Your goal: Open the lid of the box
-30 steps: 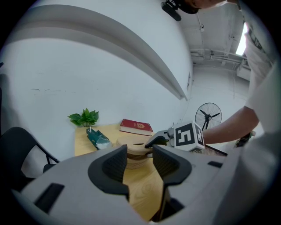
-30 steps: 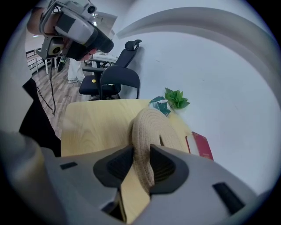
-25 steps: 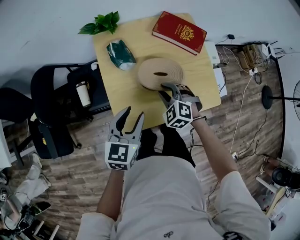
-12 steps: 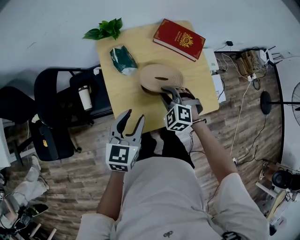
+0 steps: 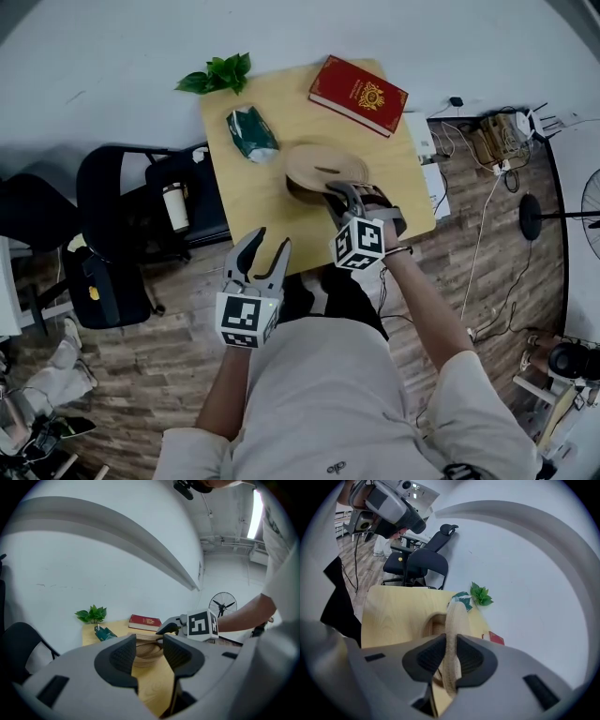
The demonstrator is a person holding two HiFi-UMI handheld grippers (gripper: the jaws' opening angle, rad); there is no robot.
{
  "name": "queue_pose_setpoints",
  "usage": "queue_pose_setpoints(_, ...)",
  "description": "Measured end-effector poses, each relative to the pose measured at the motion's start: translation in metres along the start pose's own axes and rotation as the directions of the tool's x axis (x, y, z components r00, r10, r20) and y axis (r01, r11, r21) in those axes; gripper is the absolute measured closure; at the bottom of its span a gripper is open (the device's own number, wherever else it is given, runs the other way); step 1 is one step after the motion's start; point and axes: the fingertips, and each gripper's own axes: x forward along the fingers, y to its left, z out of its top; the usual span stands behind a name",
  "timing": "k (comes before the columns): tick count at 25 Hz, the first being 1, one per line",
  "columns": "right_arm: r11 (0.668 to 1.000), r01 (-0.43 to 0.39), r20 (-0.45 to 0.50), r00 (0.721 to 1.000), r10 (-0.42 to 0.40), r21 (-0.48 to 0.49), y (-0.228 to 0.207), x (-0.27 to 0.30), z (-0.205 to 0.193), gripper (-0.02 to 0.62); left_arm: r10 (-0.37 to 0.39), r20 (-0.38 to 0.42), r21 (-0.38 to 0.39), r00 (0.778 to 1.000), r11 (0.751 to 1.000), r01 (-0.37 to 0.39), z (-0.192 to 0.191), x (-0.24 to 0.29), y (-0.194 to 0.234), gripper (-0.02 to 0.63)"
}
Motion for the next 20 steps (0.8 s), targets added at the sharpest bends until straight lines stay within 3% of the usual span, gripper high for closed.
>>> queue_pose_setpoints(20, 0.995, 0.098, 0.022, 0.995, -0.098, 0.004, -0.045, -0.015, 0.002, 0.529, 0.049, 0.009, 0.01, 0.999, 0.999, -0.049, 0.009, -0.008, -0.001, 0.431)
